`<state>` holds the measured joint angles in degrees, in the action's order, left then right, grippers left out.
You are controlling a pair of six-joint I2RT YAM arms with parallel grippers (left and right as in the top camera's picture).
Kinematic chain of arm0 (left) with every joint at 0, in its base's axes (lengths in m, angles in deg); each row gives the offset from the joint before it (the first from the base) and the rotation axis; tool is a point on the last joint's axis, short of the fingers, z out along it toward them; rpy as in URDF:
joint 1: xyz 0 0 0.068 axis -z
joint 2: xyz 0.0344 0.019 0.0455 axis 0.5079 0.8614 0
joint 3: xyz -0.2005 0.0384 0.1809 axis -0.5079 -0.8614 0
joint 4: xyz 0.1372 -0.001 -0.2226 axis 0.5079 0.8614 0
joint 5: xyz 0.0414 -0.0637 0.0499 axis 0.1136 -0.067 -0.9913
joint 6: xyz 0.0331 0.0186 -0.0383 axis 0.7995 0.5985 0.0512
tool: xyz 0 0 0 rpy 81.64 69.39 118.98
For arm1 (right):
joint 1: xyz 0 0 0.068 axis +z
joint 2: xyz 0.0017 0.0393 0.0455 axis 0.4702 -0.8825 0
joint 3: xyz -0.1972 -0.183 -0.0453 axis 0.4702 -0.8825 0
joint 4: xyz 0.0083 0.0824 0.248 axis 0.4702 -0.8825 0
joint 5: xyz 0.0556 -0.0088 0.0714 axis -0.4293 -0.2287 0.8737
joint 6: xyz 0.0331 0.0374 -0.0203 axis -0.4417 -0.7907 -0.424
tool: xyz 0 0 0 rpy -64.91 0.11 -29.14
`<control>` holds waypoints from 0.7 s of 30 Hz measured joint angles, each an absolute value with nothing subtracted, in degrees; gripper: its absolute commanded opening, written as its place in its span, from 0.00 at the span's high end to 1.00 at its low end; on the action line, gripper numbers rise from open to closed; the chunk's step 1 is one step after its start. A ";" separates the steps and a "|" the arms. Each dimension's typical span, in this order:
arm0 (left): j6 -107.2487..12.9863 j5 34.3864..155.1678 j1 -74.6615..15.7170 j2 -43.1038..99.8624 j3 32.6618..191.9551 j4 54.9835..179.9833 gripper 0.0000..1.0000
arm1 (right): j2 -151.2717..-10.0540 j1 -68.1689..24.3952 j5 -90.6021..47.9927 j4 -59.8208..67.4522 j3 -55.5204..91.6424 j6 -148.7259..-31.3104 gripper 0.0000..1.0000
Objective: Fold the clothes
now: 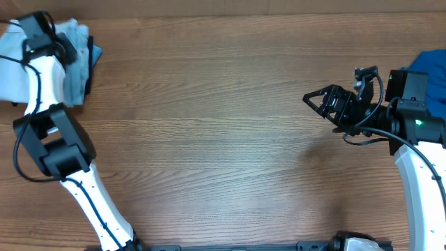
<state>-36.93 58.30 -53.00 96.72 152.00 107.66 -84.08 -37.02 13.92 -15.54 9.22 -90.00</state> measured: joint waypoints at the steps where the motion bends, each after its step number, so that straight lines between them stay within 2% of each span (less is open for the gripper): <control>1: -37.50 58.21 -52.91 97.48 152.55 107.53 0.96 | -84.08 -37.02 13.92 -16.28 9.22 -90.00 0.00; 13: -39.16 58.17 -53.09 97.02 154.97 111.27 0.95 | -84.08 -37.02 13.90 -18.34 9.22 -89.97 0.00; 21: -38.81 57.86 -56.52 89.81 154.95 112.31 0.94 | -84.08 -37.02 13.92 -18.34 9.22 -90.00 0.00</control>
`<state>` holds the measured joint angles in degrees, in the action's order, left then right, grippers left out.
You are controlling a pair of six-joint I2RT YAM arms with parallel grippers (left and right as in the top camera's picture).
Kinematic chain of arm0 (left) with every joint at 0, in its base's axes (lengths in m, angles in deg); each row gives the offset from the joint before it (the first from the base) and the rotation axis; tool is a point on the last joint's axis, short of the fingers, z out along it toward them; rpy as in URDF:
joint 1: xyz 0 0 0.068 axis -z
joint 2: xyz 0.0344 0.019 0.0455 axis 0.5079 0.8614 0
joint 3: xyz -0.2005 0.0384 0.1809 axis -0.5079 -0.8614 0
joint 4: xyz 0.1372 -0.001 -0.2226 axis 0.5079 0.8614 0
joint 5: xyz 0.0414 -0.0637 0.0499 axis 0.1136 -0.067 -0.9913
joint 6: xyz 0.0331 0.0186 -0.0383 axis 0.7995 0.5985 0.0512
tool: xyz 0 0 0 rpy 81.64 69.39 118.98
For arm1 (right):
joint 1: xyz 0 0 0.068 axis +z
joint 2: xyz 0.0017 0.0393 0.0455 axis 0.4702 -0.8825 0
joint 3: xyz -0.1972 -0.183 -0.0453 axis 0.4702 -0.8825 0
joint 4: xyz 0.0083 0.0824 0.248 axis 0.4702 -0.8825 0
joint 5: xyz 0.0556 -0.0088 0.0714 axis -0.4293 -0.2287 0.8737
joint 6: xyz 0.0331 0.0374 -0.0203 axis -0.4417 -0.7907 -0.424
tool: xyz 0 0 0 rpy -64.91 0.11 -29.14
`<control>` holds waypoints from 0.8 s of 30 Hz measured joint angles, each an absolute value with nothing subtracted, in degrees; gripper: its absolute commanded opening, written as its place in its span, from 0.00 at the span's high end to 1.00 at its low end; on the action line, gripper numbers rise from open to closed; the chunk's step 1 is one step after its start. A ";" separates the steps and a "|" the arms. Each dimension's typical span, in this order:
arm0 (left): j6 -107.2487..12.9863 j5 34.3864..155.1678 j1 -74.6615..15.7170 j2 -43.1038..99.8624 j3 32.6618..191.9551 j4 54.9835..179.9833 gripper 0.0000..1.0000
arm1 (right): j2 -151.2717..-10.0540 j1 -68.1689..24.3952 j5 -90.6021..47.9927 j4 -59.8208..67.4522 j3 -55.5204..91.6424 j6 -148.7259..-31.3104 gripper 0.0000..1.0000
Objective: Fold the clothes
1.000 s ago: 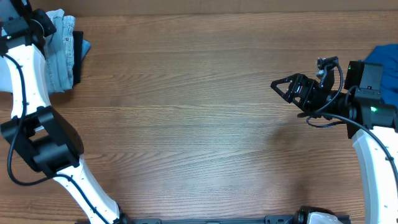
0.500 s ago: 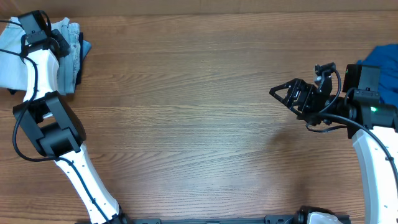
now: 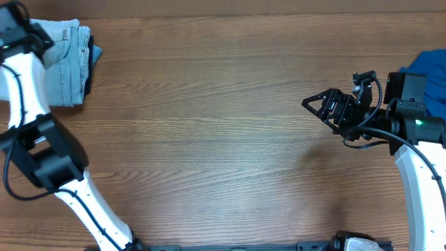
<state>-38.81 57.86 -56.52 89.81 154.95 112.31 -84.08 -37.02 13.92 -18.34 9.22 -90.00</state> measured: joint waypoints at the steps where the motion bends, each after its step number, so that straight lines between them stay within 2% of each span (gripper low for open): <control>1: -38.81 57.84 -57.33 89.00 154.97 112.16 0.94 | -84.08 -37.02 13.90 -18.29 9.22 -90.00 0.00; 10: -39.23 58.49 -62.36 92.80 155.17 111.07 0.90 | -84.08 -37.02 13.92 -18.36 9.22 -90.00 0.00; 18: -37.72 59.59 -62.38 98.46 156.77 111.24 0.94 | -84.08 -37.02 13.90 -19.19 9.22 -89.97 0.00; 24: -37.70 59.87 -62.27 98.03 158.73 113.95 0.91 | -84.08 -37.02 13.90 -19.65 9.22 -89.97 0.00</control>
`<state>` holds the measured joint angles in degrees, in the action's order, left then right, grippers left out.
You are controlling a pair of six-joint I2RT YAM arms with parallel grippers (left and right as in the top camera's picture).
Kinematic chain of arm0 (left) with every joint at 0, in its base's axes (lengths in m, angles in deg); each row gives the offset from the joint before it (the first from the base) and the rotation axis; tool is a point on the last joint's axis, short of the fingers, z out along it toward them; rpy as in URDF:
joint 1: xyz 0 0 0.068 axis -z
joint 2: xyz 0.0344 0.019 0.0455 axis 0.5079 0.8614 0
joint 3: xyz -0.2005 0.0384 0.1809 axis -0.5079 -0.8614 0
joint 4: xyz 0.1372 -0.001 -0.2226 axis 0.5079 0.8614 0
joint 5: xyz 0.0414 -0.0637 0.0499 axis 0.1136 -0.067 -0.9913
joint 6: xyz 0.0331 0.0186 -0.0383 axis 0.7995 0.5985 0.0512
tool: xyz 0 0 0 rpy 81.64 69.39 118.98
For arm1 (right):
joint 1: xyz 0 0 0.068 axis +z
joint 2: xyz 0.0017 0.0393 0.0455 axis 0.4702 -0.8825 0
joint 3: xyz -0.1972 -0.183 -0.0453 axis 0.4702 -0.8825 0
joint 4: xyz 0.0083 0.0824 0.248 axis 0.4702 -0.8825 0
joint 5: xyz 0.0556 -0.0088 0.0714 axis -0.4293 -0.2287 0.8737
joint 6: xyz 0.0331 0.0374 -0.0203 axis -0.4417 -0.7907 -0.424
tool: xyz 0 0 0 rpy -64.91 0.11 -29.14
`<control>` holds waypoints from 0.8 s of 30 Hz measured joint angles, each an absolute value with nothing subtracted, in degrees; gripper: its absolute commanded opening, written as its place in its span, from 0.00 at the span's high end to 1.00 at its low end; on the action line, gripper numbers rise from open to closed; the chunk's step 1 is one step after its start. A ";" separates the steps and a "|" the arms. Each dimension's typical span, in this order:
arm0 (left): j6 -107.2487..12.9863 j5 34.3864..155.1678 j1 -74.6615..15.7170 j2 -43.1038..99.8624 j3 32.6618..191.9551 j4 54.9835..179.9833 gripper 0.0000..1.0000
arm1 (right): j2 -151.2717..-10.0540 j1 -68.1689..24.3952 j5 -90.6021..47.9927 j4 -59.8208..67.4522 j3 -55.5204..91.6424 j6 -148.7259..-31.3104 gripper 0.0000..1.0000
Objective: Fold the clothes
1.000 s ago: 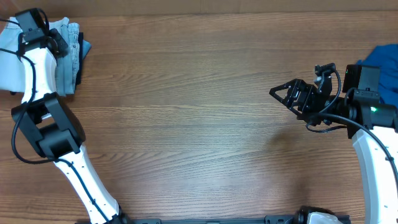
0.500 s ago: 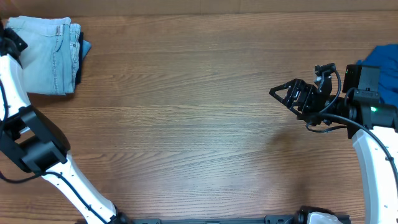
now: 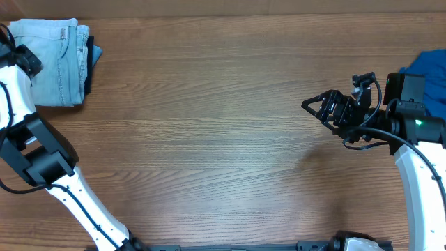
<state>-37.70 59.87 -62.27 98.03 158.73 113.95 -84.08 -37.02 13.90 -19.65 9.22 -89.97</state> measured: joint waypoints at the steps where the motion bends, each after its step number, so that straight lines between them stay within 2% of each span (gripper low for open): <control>1: -37.70 60.35 -62.20 97.72 158.97 114.30 0.91 | -84.08 -37.02 13.90 -19.63 9.22 -89.97 0.00; 13: -35.16 67.96 -54.12 93.63 160.44 111.27 0.90 | -84.08 -37.02 13.90 -20.35 9.22 -89.97 0.00; 16: -36.17 67.87 -53.24 95.73 160.46 113.32 0.83 | -84.08 -37.02 13.90 -20.87 9.22 -89.97 0.00; 18: -36.43 67.74 -53.48 97.46 160.46 114.70 0.72 | -84.08 -37.02 13.87 -20.92 9.22 -90.00 0.00; 21: -36.43 67.83 -54.20 98.94 160.55 115.94 0.70 | -84.08 -37.02 13.87 -20.96 9.22 -89.95 0.00; 24: -36.21 67.81 -54.25 98.64 162.38 119.55 0.60 | -84.08 -37.02 13.87 -20.98 9.22 -89.97 0.00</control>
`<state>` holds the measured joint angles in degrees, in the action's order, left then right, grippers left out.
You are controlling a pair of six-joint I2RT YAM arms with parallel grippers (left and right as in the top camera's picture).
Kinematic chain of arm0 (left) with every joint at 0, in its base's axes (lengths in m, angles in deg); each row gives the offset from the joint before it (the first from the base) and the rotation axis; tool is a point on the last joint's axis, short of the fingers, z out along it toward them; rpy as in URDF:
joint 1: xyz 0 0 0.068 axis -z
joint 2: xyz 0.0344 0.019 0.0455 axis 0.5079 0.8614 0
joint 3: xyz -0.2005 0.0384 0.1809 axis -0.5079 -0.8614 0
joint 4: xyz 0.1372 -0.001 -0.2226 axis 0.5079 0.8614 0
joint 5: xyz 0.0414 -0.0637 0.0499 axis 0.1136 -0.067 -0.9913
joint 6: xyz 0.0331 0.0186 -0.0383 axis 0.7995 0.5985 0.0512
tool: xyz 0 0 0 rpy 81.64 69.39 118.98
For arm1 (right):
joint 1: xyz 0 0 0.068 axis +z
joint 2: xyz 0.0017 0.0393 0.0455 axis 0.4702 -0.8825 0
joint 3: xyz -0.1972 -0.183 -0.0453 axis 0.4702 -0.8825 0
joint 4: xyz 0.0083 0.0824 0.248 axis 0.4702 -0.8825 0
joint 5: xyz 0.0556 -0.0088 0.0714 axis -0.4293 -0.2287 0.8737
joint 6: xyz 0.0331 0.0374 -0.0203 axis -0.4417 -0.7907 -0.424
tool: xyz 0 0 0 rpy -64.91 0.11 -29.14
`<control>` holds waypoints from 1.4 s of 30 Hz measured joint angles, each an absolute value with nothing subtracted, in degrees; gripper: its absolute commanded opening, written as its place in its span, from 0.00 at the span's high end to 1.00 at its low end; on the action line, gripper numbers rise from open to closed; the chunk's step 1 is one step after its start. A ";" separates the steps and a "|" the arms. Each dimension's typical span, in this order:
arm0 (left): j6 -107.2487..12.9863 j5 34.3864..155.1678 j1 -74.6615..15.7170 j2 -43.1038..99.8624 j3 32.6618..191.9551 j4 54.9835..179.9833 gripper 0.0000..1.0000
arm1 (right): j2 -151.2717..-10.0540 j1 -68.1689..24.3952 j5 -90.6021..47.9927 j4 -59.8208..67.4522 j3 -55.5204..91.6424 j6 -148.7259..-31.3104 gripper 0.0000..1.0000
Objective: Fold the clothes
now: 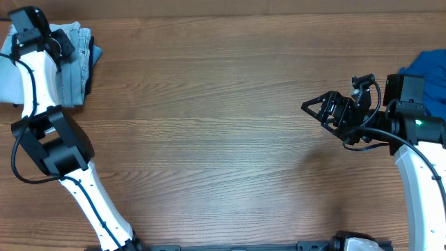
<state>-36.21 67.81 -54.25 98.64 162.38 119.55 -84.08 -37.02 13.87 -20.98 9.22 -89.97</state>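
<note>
A folded stack of clothes, light denim on top with a dark blue layer at its right edge, lies at the table's far left corner. My left gripper hangs over the stack's left part, and its fingers are hidden under the wrist. A crumpled blue garment sits at the right edge, partly under the right arm. My right gripper hovers over bare wood, left of that garment. It points left and holds nothing, and its jaws are seen edge-on.
The wooden table stretches between the two arms. The left arm's white links run up the left side. A pale object shows at the bottom edge by the right arm's base.
My left wrist was off the stack at the far left edge. Now it is back over the stack's upper left part. The right arm has not moved.
The left wrist was first over the folded stack. It then stood at the top left corner, and later lower on the left edge, with the stack fully showing. Now it covers the stack's left part again. The right gripper stayed in place throughout.
</note>
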 measured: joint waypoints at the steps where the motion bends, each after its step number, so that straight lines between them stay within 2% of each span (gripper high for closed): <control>1: -36.13 67.78 -54.25 98.22 163.06 121.34 0.54 | -84.08 -37.02 13.90 -21.00 9.22 -89.95 0.00; 2: -35.97 67.81 -54.25 97.94 163.61 122.76 0.51 | -84.08 -37.02 13.90 -20.98 9.22 -90.00 0.00; 3: -35.95 67.78 -54.25 97.41 164.48 124.49 0.41 | -84.08 -37.02 13.90 -21.00 9.22 -89.97 0.00; 4: -35.97 67.81 -54.25 97.02 165.42 125.89 0.37 | -84.08 -37.02 13.83 -20.98 9.22 -89.95 0.00; 8: -36.10 69.29 -54.25 92.52 171.56 132.12 0.28 | -84.08 -37.02 11.73 -20.74 9.22 -89.65 0.00; 10: -36.19 71.65 -54.23 87.84 175.28 136.93 0.05 | -84.08 -37.02 10.01 -19.45 9.22 -88.71 0.00; 11: -36.19 73.18 -54.18 84.50 177.07 139.85 0.00 | -84.08 -37.02 9.42 -18.31 9.22 -88.01 0.00; 17: -36.15 81.14 -52.94 63.45 182.40 159.22 0.00 | -84.08 -37.00 8.08 -12.48 9.24 -82.06 0.00; 22: -34.44 84.74 -48.15 52.94 183.45 174.80 0.00 | -83.86 -35.62 6.81 -4.98 9.24 -72.58 0.00; 26: -33.55 87.80 -41.70 51.45 182.49 179.92 0.00 | -80.67 -32.48 5.22 1.53 9.26 -67.00 0.00; 30: -31.69 88.18 -30.20 51.34 181.20 179.96 0.00 | -74.55 -30.18 4.76 5.75 9.29 -65.19 0.00; 33: -31.21 84.68 -19.39 50.90 181.16 179.94 0.00 | -71.06 -30.09 4.74 5.64 9.48 -64.73 0.00; 37: -31.71 71.57 -5.55 49.44 178.78 179.94 0.00 | -69.83 -30.09 4.72 2.32 9.57 -64.25 0.00; 42: -33.68 55.46 1.16 48.83 172.28 179.96 0.00 | -70.64 -30.09 4.63 -2.45 9.57 -64.05 0.00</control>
<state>-33.68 55.46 1.16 48.83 172.28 179.96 -70.64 -30.09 4.63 -2.45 9.57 -64.05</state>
